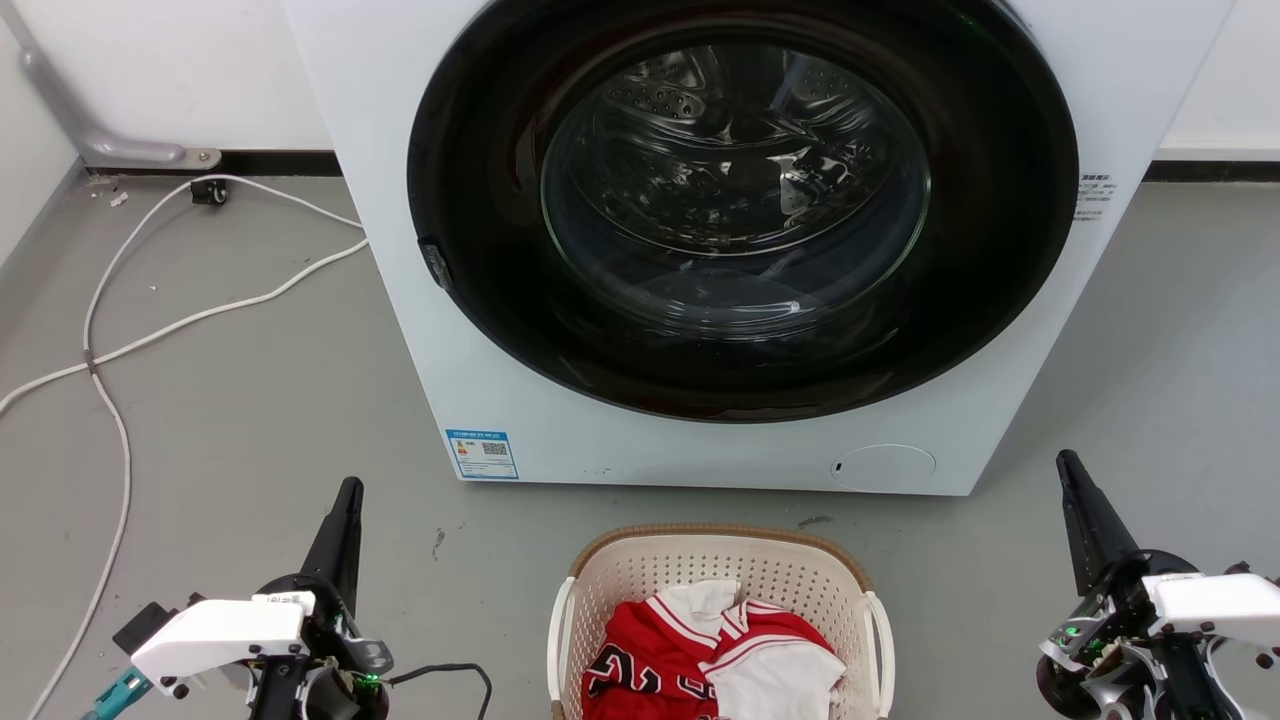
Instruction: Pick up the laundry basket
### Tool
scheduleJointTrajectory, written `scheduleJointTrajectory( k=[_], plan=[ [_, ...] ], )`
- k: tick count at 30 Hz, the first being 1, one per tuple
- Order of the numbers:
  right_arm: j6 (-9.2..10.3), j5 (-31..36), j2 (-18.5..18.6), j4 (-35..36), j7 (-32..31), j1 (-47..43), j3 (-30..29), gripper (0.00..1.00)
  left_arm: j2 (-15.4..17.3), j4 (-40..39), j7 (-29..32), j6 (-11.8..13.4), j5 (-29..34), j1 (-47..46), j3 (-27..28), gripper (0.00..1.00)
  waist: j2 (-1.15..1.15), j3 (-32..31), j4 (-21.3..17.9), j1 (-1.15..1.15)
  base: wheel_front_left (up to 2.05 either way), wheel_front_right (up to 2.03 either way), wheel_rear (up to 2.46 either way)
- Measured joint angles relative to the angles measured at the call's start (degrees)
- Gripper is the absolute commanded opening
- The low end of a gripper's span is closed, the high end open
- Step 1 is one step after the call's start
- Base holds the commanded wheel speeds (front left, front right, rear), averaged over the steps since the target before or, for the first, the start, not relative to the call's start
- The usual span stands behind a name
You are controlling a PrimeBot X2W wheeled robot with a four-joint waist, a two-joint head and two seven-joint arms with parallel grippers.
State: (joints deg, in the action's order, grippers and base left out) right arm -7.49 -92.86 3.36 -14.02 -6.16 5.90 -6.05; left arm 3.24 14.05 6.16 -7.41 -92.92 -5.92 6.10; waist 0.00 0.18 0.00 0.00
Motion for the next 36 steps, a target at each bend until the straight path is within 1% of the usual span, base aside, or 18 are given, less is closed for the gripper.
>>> scheduleJointTrajectory(
  k=[34, 35, 36],
  plan=[
    [0.0, 0.14, -0.14, -0.01, -0.19, 0.01, -0.2, 0.0, -0.14, 0.0, 0.23, 0.0, 0.34, -0.02, 0.15, 0.0, 0.0, 0.0, 0.0, 0.0, 0.0, 0.0, 0.0],
    [0.0, 0.14, -0.14, -0.02, -0.19, 0.01, -0.2, 1.0, -0.14, 0.0, 0.23, 0.0, 0.34, -0.02, 0.15, 1.0, 0.0, 0.0, 0.0, 0.0, 0.0, 0.0, 0.0],
    [0.0, 0.14, -0.15, -0.1, -0.19, -0.05, -0.2, 1.0, -0.16, 0.09, 0.22, 0.01, 0.36, 0.04, 0.13, 1.0, 0.0, 0.0, 0.0, 0.0, 0.0, 0.0, 0.0]
  ],
)
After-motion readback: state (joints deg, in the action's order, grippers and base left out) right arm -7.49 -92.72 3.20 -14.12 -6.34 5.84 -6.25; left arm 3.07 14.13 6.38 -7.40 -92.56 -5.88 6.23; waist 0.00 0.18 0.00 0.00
